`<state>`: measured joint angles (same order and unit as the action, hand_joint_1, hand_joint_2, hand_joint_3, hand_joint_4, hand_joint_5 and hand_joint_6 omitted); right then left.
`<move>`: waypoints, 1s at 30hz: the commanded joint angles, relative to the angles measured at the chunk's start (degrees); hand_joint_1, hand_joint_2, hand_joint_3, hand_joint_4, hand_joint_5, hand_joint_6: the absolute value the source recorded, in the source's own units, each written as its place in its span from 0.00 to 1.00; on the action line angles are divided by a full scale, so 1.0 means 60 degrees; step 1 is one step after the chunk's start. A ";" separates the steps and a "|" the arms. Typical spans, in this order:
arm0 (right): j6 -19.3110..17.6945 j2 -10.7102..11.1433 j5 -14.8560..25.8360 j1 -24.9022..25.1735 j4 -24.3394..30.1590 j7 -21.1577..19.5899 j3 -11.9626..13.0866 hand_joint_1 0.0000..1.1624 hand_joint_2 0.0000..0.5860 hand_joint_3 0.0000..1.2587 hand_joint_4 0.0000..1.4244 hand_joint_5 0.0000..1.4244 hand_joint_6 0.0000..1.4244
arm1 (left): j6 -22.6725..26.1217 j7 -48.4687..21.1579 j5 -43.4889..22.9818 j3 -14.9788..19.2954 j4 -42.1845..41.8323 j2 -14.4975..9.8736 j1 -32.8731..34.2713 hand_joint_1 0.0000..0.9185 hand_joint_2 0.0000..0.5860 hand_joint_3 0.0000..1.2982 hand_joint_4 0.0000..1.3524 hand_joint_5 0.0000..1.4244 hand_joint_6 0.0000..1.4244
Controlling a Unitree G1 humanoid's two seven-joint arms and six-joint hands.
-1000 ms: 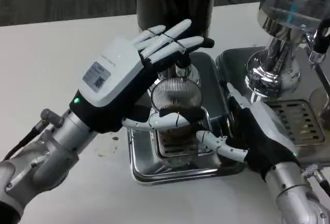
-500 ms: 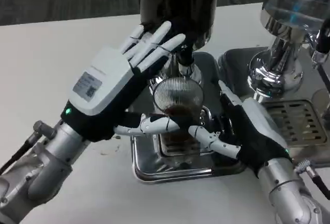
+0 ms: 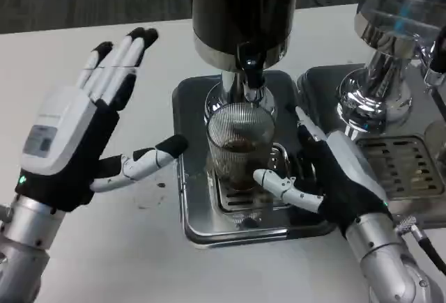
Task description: Grasp the cup under the faucet to collect the drink, then remove the cup.
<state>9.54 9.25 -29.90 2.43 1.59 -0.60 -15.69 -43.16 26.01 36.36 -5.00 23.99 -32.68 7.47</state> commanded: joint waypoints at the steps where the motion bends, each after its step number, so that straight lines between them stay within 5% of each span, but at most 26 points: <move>1: -0.0253 -0.0086 0.0055 0.0099 -0.0226 -0.0224 -0.0024 0.40 0.35 0.00 0.00 0.00 0.00 | 0.0210 0.0067 -0.0315 0.0345 -0.0045 0.0075 -0.0649 0.08 0.21 0.03 0.00 0.04 0.00; 30: -0.1169 -0.0458 0.0260 0.0066 -0.0773 -0.0988 -0.0059 0.47 0.34 0.00 0.00 0.00 0.05 | 0.1047 -0.0987 -0.1138 0.0428 0.0684 0.0148 -0.1770 0.04 0.29 0.15 0.00 0.09 0.00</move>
<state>3.97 7.10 -28.87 2.63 -2.35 -5.40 -16.09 -37.31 21.24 29.91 -2.29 27.81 -31.48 -2.29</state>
